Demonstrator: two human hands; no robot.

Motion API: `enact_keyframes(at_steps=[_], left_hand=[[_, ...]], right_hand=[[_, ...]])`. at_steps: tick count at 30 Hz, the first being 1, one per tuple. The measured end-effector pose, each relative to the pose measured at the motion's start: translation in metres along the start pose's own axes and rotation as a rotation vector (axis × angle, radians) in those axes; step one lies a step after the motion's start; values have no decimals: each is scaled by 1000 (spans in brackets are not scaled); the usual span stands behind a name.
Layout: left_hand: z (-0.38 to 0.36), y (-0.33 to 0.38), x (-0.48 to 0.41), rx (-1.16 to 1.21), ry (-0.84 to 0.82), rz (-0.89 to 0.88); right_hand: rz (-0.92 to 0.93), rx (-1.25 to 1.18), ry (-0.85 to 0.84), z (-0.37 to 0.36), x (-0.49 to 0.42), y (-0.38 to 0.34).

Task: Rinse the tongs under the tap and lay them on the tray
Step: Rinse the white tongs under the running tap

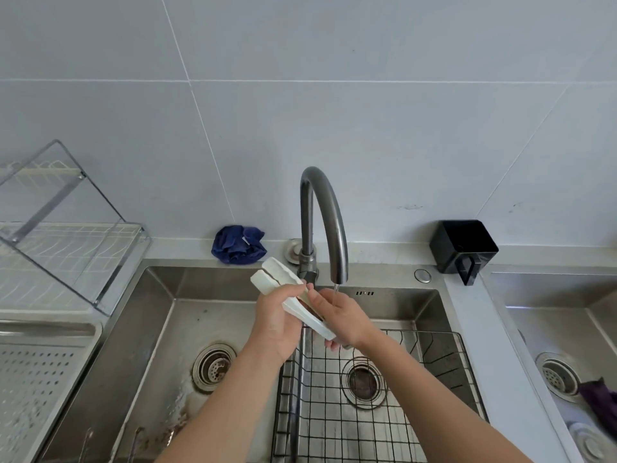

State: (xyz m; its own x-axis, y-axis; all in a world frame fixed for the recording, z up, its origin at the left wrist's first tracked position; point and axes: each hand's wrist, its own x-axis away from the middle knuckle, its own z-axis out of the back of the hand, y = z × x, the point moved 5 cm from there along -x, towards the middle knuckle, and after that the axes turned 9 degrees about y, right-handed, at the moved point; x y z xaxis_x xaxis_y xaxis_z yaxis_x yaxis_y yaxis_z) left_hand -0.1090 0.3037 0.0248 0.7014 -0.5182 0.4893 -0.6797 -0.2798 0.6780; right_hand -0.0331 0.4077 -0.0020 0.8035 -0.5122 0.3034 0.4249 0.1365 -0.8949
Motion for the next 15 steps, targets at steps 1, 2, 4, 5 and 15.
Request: enact_keyframes(at_steps=[1,2,4,5,15], left_hand=[[-2,-4,-4,42,53,44],[-4,-7,-8,90,106,85],[-12,-14,-13,125,174,147],[-17,-17,-14,99,190,162],[-42,-36,-17,-204,181,-13]], right_hand=[[29,14,53,2,3,0],[68,30,103,2,8,2],[180,64,142,1,22,8],[224,75,142,3,28,12],[107,-58,227,15,42,56]])
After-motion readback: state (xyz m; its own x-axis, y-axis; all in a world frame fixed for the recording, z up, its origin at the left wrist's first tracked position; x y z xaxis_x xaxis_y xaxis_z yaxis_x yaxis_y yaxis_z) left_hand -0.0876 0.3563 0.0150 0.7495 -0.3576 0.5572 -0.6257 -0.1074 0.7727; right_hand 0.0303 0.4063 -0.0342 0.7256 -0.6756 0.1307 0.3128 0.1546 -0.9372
